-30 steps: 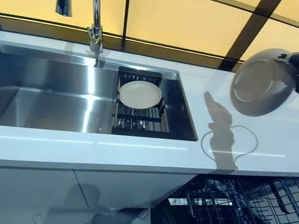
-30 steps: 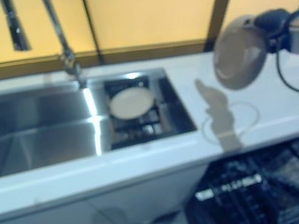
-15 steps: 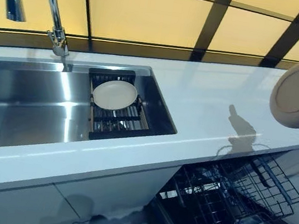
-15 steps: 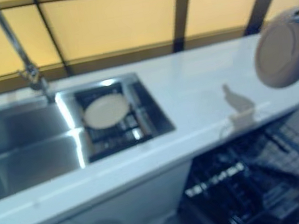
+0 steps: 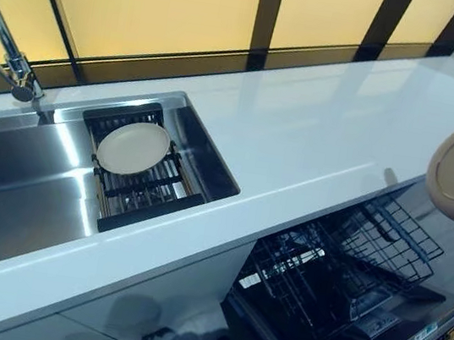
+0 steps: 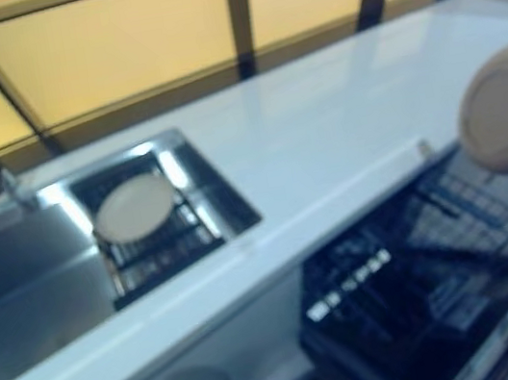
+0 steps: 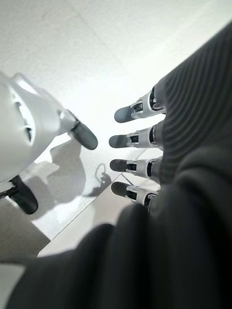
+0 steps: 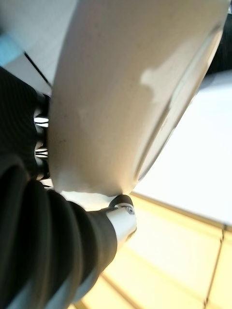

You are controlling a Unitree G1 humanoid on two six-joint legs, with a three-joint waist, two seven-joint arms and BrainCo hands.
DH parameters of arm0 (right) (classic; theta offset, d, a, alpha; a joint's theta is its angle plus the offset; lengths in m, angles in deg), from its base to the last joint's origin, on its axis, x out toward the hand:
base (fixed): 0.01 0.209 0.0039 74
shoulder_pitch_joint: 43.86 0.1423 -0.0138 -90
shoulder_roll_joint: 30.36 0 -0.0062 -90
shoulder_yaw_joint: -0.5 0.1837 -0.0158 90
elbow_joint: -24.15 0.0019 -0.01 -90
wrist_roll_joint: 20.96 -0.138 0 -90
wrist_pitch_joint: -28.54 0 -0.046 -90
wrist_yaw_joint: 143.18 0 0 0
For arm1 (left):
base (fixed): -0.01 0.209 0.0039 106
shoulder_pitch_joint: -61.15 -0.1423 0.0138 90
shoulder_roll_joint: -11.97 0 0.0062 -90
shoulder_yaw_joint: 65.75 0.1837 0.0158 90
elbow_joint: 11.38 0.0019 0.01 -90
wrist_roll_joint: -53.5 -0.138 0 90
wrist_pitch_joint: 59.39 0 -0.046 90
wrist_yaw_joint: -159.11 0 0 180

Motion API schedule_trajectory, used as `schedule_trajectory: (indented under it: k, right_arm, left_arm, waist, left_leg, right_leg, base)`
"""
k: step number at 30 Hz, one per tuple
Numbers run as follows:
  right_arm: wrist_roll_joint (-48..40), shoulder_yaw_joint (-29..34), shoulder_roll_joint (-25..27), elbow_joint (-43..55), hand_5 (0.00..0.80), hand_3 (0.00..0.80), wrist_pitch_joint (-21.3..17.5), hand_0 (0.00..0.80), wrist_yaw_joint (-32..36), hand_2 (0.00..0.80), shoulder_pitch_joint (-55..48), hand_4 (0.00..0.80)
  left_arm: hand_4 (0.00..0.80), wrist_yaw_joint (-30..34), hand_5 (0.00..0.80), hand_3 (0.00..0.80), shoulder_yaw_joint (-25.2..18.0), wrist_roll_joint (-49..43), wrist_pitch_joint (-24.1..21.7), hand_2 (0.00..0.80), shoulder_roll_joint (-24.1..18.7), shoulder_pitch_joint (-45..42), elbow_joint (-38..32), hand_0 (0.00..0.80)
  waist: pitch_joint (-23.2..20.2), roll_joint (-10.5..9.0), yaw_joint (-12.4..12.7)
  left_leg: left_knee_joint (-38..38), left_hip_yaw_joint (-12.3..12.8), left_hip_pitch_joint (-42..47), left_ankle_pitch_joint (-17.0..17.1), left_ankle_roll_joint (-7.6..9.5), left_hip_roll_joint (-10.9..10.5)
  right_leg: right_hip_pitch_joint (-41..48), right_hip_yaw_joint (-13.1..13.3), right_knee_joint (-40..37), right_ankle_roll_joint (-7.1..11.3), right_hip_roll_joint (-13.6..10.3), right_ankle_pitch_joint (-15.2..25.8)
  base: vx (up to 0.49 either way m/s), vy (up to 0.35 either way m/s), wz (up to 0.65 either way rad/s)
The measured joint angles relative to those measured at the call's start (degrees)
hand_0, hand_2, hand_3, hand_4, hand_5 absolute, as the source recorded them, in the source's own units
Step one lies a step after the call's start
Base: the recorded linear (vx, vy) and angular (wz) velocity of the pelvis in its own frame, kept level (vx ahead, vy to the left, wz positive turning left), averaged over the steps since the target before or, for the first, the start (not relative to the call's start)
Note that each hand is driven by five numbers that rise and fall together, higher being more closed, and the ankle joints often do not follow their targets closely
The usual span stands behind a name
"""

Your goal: Take plates into dishwasher

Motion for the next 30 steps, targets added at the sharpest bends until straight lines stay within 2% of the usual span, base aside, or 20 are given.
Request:
schedule_trajectory:
  k: [4, 8, 10, 17, 23, 30]
  right_arm:
    - [4.2, 0.5, 1.8, 0.0, 0.8, 0.8, -2.6, 0.8, 2.9, 0.8, -2.7, 0.8]
    - [8.0, 4.1, 2.2, 0.2, 0.8, 0.8, -4.8, 0.8, 5.3, 0.8, -5.7, 0.8]
    - [9.0, 5.5, 2.2, 1.6, 0.8, 0.8, -5.7, 0.8, 5.9, 0.8, -7.8, 0.8]
    - [14.2, 9.0, 2.3, 2.8, 0.8, 0.8, -10.3, 0.8, 6.8, 0.8, -12.9, 0.8]
    - [17.9, 12.7, 2.4, 7.3, 0.8, 0.8, -16.4, 0.8, 7.0, 0.8, -19.2, 0.8]
    - [23.2, 16.6, 2.4, 12.1, 0.8, 0.8, -21.3, 0.8, 6.3, 0.8, -26.6, 0.8]
  left_arm:
    - [0.0, 0.0, 0.0, 0.0, 0.0, -0.2, -0.2, 0.0, 0.1, 0.5, -0.8, 0.0]
    - [0.0, 0.0, 0.0, 0.0, 0.0, -2.1, -1.1, 0.0, 0.1, 0.8, -1.8, 0.0]
    - [0.0, 0.1, 0.0, 0.0, 0.0, -2.2, -1.3, 0.0, 0.1, 0.8, -1.8, 0.0]
    - [0.0, 0.1, 0.0, 0.0, -0.3, -4.4, -2.5, 0.0, 0.1, 1.7, -1.9, 0.0]
    - [0.0, 0.1, 0.0, 0.0, -0.5, -4.4, -2.9, 0.0, 0.2, 1.6, -2.3, 0.0]
    - [0.0, 0.0, 0.0, 0.0, -0.5, -4.5, -3.8, 0.0, 0.3, 1.6, -3.1, 0.0]
  waist:
    - [1.1, 1.54, -0.6]
    - [2.2, 1.95, -0.8]
    - [3.1, 2.03, -2.0]
    - [5.0, 3.02, -2.3]
    - [6.0, 3.64, -2.2]
    - [7.3, 4.09, -2.4]
  left_leg:
    - [0.0, 0.2, 0.0, -0.2, 0.05, -0.1]
    - [0.0, 1.3, -0.3, -0.3, 0.02, -0.1]
    - [0.0, 1.2, -0.6, -0.3, 0.03, -0.2]
    - [0.0, 1.3, -0.8, -0.4, 0.12, -0.3]
    - [0.0, 1.2, -1.0, -0.4, 0.12, -0.2]
    - [0.0, 1.1, -1.9, -0.4, 0.12, -0.2]
  right_leg:
    - [-0.2, 0.2, 0.0, 0.0, 0.0, 0.0]
    - [-1.2, 0.2, 0.0, 0.23, -0.1, 0.2]
    - [-1.5, 0.2, 0.0, 0.15, -0.1, 0.3]
    - [-1.7, 0.2, 0.0, 0.05, -0.2, 0.4]
    - [-1.9, 0.2, 0.0, 0.02, -0.2, 0.3]
    - [-2.7, 0.1, 0.0, 0.03, -0.2, 0.4]
  base:
    - [-0.039, -0.037, -0.04]
    - [-0.043, -0.018, -0.12]
    - [-0.037, -0.017, -0.04]
    - [-0.005, -0.002, 0.0]
    - [0.0, 0.0, 0.0]
    - [-0.005, -0.002, 0.0]
